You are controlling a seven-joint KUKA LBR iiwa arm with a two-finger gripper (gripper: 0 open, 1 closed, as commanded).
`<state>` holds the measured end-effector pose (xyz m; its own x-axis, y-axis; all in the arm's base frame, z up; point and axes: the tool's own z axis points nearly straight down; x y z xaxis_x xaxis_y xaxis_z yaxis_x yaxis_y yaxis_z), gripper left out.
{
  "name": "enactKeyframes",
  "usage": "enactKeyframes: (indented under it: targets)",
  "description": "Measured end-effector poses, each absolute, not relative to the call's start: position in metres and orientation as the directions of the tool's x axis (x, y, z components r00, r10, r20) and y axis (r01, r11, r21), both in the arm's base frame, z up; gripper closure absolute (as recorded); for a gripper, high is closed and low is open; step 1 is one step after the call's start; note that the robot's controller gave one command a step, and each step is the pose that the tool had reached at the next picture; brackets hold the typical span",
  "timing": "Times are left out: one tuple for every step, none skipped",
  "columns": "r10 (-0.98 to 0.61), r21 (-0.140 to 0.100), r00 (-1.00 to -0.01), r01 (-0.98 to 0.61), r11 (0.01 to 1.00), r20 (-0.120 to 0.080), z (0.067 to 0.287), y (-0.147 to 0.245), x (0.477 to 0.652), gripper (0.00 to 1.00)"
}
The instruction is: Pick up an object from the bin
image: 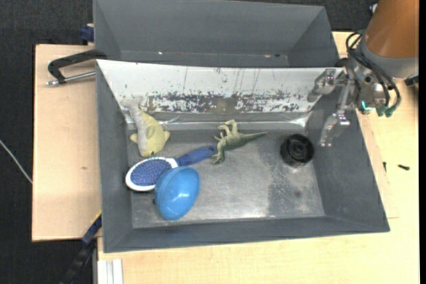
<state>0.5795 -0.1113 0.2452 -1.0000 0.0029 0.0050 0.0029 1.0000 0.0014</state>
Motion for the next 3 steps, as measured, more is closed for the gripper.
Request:
enactKeyframes:
  targets:
    - [-0.119,0.003,-0.993,-0.119,0.993,0.006,0.113,-0.081,0.553,0.00]
    - [-0.221,0.002,-0.975,-0.221,0.975,-0.009,0.130,-0.017,0.579,0.00]
    - [-0.081,0.000,-0.997,-0.081,0.997,-0.006,0.076,0.015,0.591,0.00]
